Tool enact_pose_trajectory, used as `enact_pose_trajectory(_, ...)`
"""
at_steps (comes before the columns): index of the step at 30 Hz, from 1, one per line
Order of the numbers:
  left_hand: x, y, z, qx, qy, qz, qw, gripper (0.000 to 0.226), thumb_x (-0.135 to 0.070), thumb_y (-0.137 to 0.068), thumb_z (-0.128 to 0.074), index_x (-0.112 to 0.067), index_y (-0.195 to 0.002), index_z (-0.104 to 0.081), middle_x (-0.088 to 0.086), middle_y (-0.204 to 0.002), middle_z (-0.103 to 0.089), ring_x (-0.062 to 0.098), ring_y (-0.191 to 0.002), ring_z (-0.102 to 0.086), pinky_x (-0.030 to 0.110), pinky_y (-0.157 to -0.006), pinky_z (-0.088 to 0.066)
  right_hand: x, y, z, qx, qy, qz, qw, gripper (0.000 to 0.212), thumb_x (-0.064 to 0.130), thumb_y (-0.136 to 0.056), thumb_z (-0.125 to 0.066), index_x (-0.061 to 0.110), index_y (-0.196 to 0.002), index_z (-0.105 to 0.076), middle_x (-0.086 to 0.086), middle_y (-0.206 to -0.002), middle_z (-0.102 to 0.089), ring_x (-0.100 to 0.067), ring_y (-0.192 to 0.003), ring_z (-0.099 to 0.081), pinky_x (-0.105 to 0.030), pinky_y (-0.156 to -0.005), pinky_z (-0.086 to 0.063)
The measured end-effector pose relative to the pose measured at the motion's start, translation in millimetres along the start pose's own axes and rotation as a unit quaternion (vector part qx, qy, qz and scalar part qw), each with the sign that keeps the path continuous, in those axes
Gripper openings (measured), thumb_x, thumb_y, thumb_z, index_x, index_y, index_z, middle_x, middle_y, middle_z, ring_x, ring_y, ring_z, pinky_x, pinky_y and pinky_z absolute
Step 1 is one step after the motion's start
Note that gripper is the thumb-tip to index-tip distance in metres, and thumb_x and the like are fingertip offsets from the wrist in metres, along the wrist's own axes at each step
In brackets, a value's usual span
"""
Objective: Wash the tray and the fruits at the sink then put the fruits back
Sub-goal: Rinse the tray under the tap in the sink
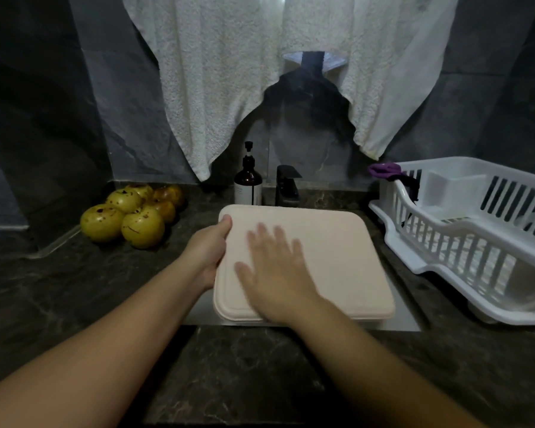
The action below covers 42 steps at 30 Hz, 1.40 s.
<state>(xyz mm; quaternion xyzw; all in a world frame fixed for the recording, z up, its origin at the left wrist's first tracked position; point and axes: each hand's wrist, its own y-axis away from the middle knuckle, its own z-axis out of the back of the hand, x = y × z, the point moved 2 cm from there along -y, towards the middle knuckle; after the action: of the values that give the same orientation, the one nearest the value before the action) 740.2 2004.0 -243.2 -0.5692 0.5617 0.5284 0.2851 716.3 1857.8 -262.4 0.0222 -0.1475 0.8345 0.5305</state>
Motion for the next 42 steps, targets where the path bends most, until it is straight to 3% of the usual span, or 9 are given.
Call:
enact_pose_trajectory(3, -2, 1, 5, 0.004, 0.007, -0.004, 1.000, 0.040, -0.042, -0.107, -0.054, -0.010, -0.127, -0.066, 0.016, -0.107, -0.079, 0.035, -0.100, -0.076, 0.053, -0.093, -0.059, -3, -3, 6, -0.015, 0.034, 0.046, 0.998, 0.072, 0.064, -0.098, -0.004, 0.033, -0.162, 0.005, 0.009, -0.170, 0.015, -0.021, -0.156, 0.019, -0.052, -0.122, 0.014)
enact_pose_trajectory(8, -14, -1, 12, -0.015, 0.020, -0.017, 1.000, 0.040, -0.044, -0.107, -0.054, -0.009, -0.118, -0.069, 0.016, -0.102, -0.079, 0.037, -0.090, -0.078, 0.051, -0.076, -0.064, -53, -8, 40, -0.008, 0.018, -0.141, 0.990, 0.069, 0.057, -0.105, -0.011, 0.023, -0.163, 0.005, 0.000, -0.171, 0.016, -0.028, -0.156, 0.015, -0.051, -0.125, 0.009)
enact_pose_trajectory(15, -14, 3, -10, 0.033, 0.017, -0.029, 0.999, 0.046, -0.047, -0.107, -0.052, -0.011, -0.131, -0.068, 0.014, -0.115, -0.078, 0.032, -0.108, -0.075, 0.050, -0.103, -0.055, 21, -6, 30, -0.042, 0.082, 0.103, 0.990, 0.071, 0.056, -0.101, -0.009, 0.023, -0.163, -0.001, 0.002, -0.172, 0.008, -0.023, -0.157, 0.013, -0.053, -0.124, 0.010)
enact_pose_trajectory(19, -16, 3, 2, 0.018, 0.044, -0.024, 0.999, 0.045, -0.046, -0.108, -0.049, -0.013, -0.135, -0.062, 0.016, -0.115, -0.077, 0.036, -0.105, -0.075, 0.052, -0.090, -0.059, -25, 1, 42, -0.022, 0.085, 0.033, 0.996, 0.067, 0.064, -0.100, -0.006, 0.039, -0.161, 0.007, 0.007, -0.170, 0.017, -0.024, -0.156, 0.019, -0.054, -0.122, 0.013)
enact_pose_trajectory(24, -14, 15, -14, 0.009, 0.042, -0.037, 0.998, 0.048, -0.058, -0.104, -0.049, -0.019, -0.122, -0.071, 0.011, -0.101, -0.080, 0.032, -0.087, -0.079, 0.045, -0.065, -0.063, -8, -40, 66, -0.069, 0.057, -0.076, 0.993, 0.067, 0.052, -0.105, -0.014, 0.023, -0.164, -0.001, 0.000, -0.172, 0.010, -0.032, -0.156, 0.014, -0.059, -0.122, 0.009)
enact_pose_trajectory(30, -29, 16, 0, 0.017, 0.071, -0.053, 0.996, 0.050, -0.055, -0.107, -0.047, -0.013, -0.112, -0.073, 0.008, -0.096, -0.081, 0.022, -0.082, -0.079, 0.029, -0.053, -0.060, 37, -23, 43, -0.078, 0.064, 0.115, 0.988, 0.064, 0.047, -0.104, -0.011, 0.023, -0.164, -0.008, 0.003, -0.172, 0.001, -0.025, -0.158, 0.006, -0.053, -0.124, 0.004)
enact_pose_trajectory(35, -15, 19, 3, 0.033, 0.028, -0.042, 0.998, 0.041, -0.053, -0.106, -0.050, -0.020, -0.112, -0.073, 0.012, -0.098, -0.080, 0.030, -0.085, -0.079, 0.039, -0.057, -0.062, 19, -53, 61, -0.080, 0.036, -0.019, 0.996, 0.063, 0.046, -0.107, -0.019, 0.021, -0.164, -0.007, 0.001, -0.172, -0.001, -0.028, -0.157, 0.005, -0.055, -0.125, 0.004)
enact_pose_trajectory(39, -26, 13, 13, 0.012, 0.043, -0.068, 0.997, 0.048, -0.058, -0.105, -0.048, -0.018, -0.113, -0.074, 0.009, -0.102, -0.081, 0.025, -0.091, -0.079, 0.034, -0.070, -0.061, 43, -24, 39, -0.083, 0.045, 0.141, 0.985, 0.066, 0.049, -0.102, -0.010, 0.023, -0.163, -0.008, 0.003, -0.172, -0.001, -0.025, -0.157, 0.004, -0.053, -0.125, 0.001)
enact_pose_trajectory(42, -24, 15, 16, 0.013, 0.040, -0.064, 0.997, 0.047, -0.059, -0.104, -0.049, -0.020, -0.113, -0.074, 0.009, -0.103, -0.080, 0.028, -0.092, -0.079, 0.039, -0.075, -0.062, 24, -26, 44, -0.066, 0.069, 0.102, 0.990, 0.065, 0.052, -0.104, -0.011, 0.027, -0.163, -0.004, 0.005, -0.172, 0.005, -0.024, -0.157, 0.009, -0.051, -0.124, 0.007)
